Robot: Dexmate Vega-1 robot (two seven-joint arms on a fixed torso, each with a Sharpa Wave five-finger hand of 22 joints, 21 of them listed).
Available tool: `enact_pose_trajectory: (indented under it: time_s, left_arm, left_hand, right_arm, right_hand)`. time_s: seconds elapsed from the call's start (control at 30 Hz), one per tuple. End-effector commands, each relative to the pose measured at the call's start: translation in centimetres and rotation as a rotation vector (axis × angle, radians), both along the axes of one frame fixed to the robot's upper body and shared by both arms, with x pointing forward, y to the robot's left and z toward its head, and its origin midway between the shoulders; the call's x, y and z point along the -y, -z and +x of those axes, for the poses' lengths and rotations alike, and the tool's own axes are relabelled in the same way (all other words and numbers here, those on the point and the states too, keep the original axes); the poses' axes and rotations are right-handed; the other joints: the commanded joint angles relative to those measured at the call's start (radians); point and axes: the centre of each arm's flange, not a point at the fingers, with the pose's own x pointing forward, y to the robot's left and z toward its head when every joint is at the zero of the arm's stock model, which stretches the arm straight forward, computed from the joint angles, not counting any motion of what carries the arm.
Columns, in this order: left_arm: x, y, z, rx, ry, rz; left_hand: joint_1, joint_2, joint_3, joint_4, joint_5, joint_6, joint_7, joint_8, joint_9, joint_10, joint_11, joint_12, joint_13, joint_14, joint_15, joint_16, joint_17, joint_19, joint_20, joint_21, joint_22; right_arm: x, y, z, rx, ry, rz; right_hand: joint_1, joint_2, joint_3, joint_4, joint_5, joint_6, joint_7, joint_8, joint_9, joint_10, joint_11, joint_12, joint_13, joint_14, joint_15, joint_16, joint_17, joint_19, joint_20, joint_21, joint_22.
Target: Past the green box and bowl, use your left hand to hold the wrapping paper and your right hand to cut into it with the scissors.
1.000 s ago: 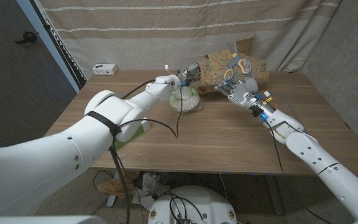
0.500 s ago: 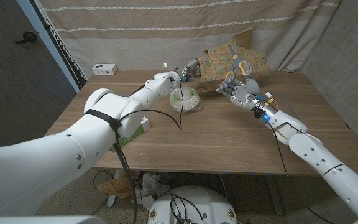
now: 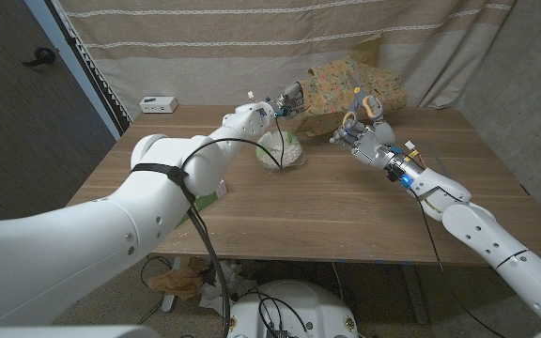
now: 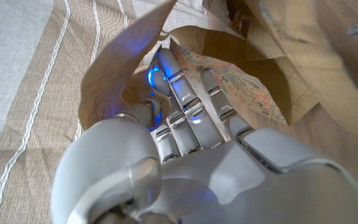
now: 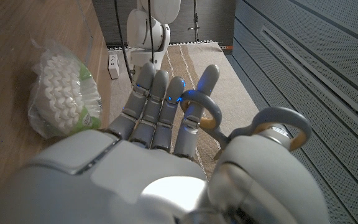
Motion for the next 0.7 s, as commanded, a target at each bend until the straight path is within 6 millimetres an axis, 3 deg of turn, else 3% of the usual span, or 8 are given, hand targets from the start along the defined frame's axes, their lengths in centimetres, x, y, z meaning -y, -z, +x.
enact_pose_trajectory:
  time_s: [0.03,0.47,0.53,0.7]
  left_arm:
    - [0.3,0.0,0.0,-0.032,-0.003,-0.033]
    - [2.4,0.9,-0.7,0.005,0.07,0.035]
    - [2.8,0.9,-0.9,0.021,0.095,0.047]
    - [3.7,0.9,-1.7,0.08,0.166,0.074]
  left_hand:
    - [0.002,0.012,0.004,-0.006,-0.001,0.071,-0.017,0.024,0.002,0.008,-0.002,0.005,0.0,0.008,-0.003,0.01,-0.001,-0.004,-0.084,0.007,-0.001]
    - [-0.021,0.013,0.011,0.011,0.001,0.037,-0.016,-0.011,-0.036,-0.017,-0.001,-0.048,-0.079,-0.117,0.001,-0.024,-0.078,-0.028,-0.075,0.026,-0.022]
    - [-0.036,0.006,0.012,0.017,0.003,0.035,-0.012,-0.014,-0.039,-0.002,-0.001,-0.063,-0.123,-0.218,0.004,-0.03,-0.135,-0.03,-0.074,0.042,-0.032]
    - [-0.053,0.006,0.013,0.025,0.004,0.019,-0.011,-0.022,-0.043,0.002,-0.003,-0.072,-0.152,-0.302,0.006,-0.024,-0.185,-0.037,-0.076,0.056,-0.041]
  right_arm:
    - [0.3,0.5,-0.2,0.003,0.004,-0.044]
    - [-1.3,1.3,-0.3,-0.024,-0.067,-0.057]
    - [-1.5,1.4,-0.2,-0.037,-0.082,-0.053]
    - [-2.1,1.6,-0.1,-0.041,-0.108,-0.063]
  right_hand:
    - [-0.012,0.0,-0.005,0.0,-0.003,-0.016,0.058,-0.008,0.001,-0.005,0.007,0.005,0.001,0.001,-0.044,0.0,-0.001,0.003,0.007,0.006,-0.001]
    - [-0.02,0.003,-0.005,0.002,-0.006,-0.016,0.063,-0.014,0.002,-0.008,0.012,0.004,-0.008,0.001,-0.038,-0.002,-0.01,0.007,0.009,0.007,-0.002]
    - [-0.02,0.003,-0.004,0.002,-0.006,-0.016,0.063,-0.015,0.003,-0.008,0.012,0.005,-0.007,0.002,-0.039,-0.002,-0.011,0.007,0.009,0.007,-0.002]
    - [-0.02,0.005,-0.003,0.002,-0.006,-0.015,0.062,-0.015,0.004,-0.008,0.013,0.006,-0.009,0.001,-0.039,0.0,-0.01,0.008,0.01,0.007,-0.003]
